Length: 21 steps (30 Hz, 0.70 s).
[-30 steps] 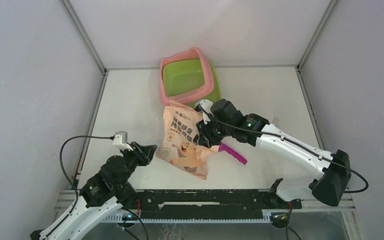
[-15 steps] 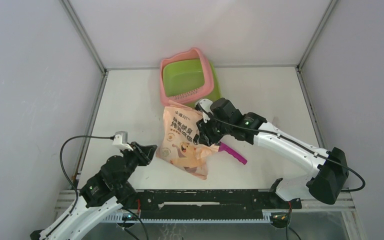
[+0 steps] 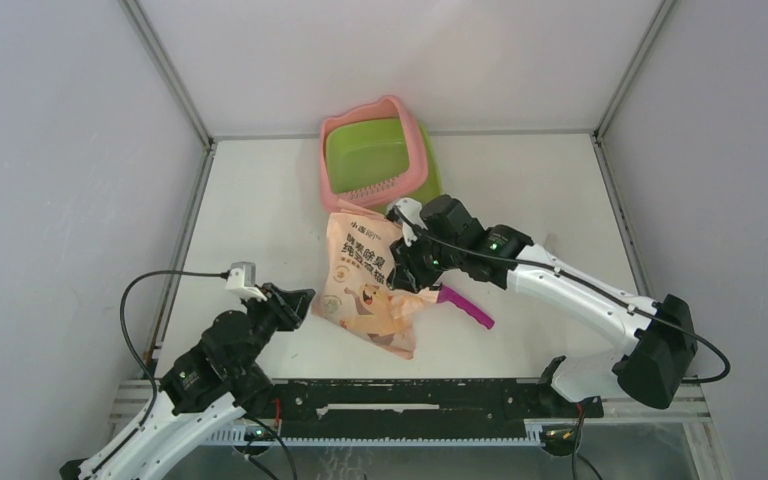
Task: Fill the litter box with clean litter
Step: Open the cat litter bag at the center of the board.
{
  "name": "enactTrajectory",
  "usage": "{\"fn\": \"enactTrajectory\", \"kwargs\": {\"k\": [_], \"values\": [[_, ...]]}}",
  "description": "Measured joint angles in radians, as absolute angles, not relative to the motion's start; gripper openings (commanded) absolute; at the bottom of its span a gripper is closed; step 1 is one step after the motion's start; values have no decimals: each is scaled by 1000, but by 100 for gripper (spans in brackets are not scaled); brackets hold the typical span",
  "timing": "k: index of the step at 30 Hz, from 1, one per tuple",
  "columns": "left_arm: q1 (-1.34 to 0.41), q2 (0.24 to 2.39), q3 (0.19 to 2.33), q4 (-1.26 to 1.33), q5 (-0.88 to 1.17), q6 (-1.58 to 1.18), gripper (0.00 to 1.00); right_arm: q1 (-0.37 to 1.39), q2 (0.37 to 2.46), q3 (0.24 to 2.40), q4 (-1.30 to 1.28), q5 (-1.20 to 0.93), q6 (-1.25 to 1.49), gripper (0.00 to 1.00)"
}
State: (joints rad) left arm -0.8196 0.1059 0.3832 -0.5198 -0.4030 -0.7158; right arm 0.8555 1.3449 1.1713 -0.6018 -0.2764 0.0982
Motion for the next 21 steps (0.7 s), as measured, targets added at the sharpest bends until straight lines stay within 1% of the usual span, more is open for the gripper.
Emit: {"fn": "enactTrajectory", "kwargs": {"k": [5,16,19,20,21], "values": [[-819,106,383,-518,-400,-716,31,867,1364,1171,-599,-295,98,42],[-820,106,383,-518,-388,-716,30,873,1473,1171,-592,-296,90,39],[-820,109,383,-518,-389,-716,30,892,1498,1172,-588,-299,72,14],[-820,111,383,-517,-389,-716,30,899,1509,1173,-590,-300,65,3],[-820,113,383,-518,-389,-716,30,904,1520,1174,-593,-303,62,0]]}}
